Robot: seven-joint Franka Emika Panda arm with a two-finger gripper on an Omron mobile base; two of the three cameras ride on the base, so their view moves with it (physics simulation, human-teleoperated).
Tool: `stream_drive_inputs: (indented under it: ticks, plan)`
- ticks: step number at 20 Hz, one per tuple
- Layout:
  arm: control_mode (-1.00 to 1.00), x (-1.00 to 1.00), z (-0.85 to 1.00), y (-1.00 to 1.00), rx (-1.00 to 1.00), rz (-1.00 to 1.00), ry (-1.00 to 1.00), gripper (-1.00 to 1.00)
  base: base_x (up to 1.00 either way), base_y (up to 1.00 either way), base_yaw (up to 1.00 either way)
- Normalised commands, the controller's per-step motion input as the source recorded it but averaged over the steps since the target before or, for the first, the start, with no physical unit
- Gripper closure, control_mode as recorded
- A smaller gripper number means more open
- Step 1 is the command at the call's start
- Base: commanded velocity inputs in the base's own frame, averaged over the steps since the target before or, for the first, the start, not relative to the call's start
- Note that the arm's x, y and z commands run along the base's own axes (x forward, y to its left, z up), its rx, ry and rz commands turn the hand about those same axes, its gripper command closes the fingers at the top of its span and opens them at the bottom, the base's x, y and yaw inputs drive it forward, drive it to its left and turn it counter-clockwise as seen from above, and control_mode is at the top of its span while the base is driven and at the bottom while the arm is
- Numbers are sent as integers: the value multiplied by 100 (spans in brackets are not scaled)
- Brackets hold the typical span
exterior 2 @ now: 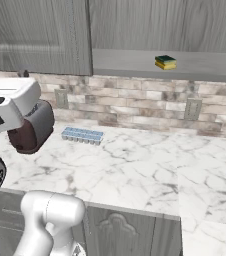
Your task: Pick the spray and sponge from the cabinet and place them on the counter.
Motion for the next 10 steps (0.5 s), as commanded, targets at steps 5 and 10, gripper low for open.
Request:
stream_drive_inputs:
  ticks: [5,10]
  plan:
    - [-100,23,7,1,0,-1,0,-100,0,0,0]
    - [-100,21,11,0,0,-1,0,-100,0,0,0]
